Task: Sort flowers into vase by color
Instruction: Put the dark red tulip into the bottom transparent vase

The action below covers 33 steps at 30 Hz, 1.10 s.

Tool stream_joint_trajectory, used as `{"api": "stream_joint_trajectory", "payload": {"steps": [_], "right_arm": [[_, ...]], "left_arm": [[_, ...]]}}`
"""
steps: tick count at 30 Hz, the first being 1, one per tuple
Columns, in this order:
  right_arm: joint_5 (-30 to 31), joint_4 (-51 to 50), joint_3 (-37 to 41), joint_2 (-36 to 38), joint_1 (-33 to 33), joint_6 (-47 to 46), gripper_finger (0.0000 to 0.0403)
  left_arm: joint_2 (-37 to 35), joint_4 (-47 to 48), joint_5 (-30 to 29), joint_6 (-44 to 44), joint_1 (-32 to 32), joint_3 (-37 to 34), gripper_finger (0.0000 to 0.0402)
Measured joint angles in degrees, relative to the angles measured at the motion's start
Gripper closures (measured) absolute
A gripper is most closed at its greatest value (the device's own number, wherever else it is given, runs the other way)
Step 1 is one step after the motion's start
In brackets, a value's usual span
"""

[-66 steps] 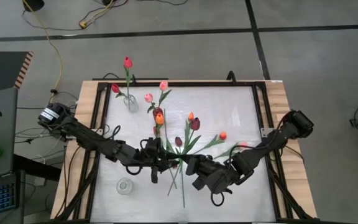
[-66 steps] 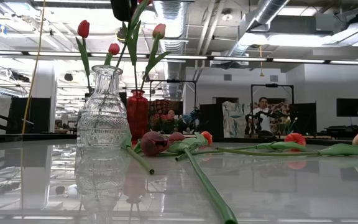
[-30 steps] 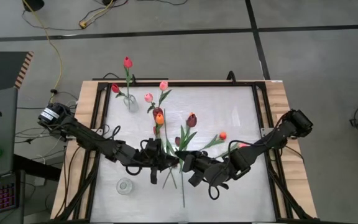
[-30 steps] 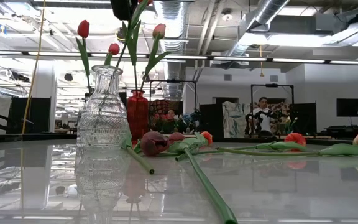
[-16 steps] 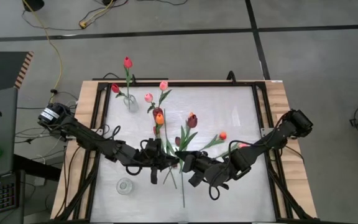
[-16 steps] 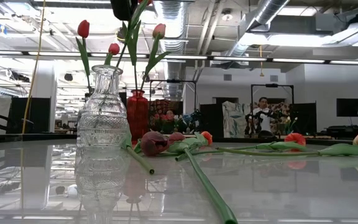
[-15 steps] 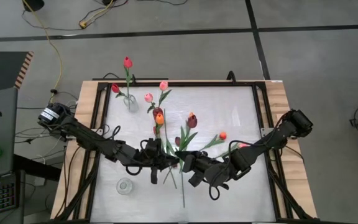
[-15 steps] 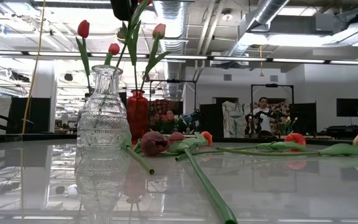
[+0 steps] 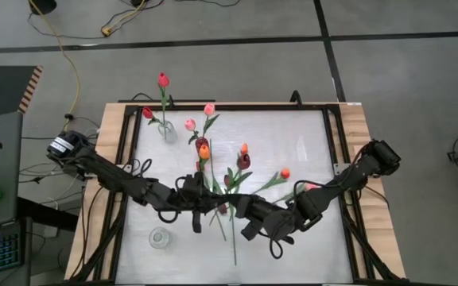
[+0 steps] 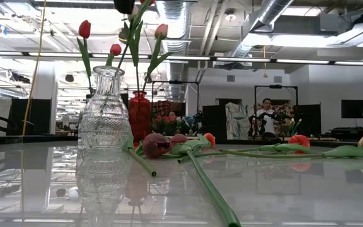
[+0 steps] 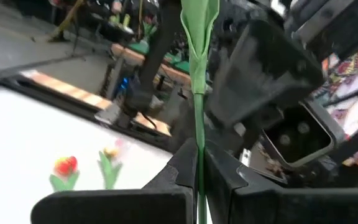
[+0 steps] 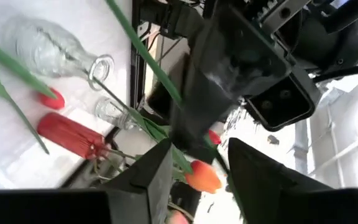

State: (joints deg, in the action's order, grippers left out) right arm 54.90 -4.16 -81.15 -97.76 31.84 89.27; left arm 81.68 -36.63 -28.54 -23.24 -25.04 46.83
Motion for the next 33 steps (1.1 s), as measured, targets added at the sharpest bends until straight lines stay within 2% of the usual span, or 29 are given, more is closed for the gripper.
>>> {"api": "stream_joint_trajectory", "payload": {"steps": [9, 15, 19, 24, 27, 30, 33], "right_arm": [[9.6, 0.0, 0.0, 0.0, 0.1, -9.4, 0.0209], [12.2, -0.1, 0.0, 0.0, 0.0, -14.3, 0.0211], [14.1, -0.1, 0.0, 0.0, 0.0, -16.0, 0.0211], [17.6, -0.2, 0.0, 0.0, 0.0, -19.2, 0.0212], [18.7, -0.3, 0.0, 0.0, 0.0, -20.3, 0.0212], [18.7, -0.4, 0.0, 0.0, 0.0, -20.4, 0.0212], [18.7, -0.5, 0.0, 0.0, 0.0, -21.6, 0.0212]], "left_arm": [[-7.0, 7.8, -6.6, 6.6, 0.0, 0.0, 0.0401], [-13.1, 12.6, -10.5, 12.4, -1.3, 0.0, 0.0402], [-17.0, 14.6, -14.1, 18.1, -4.7, 0.0, 0.0401], [-20.4, 17.7, -22.7, 23.6, -12.4, 0.0, 0.0401], [-20.7, 17.9, -32.6, 25.6, -18.6, -0.1, 0.0401], [-19.7, 19.2, -40.9, 24.3, -23.7, -0.2, 0.0401], [-17.7, 22.2, -47.5, 19.4, -28.1, -0.2, 0.0401]]}}
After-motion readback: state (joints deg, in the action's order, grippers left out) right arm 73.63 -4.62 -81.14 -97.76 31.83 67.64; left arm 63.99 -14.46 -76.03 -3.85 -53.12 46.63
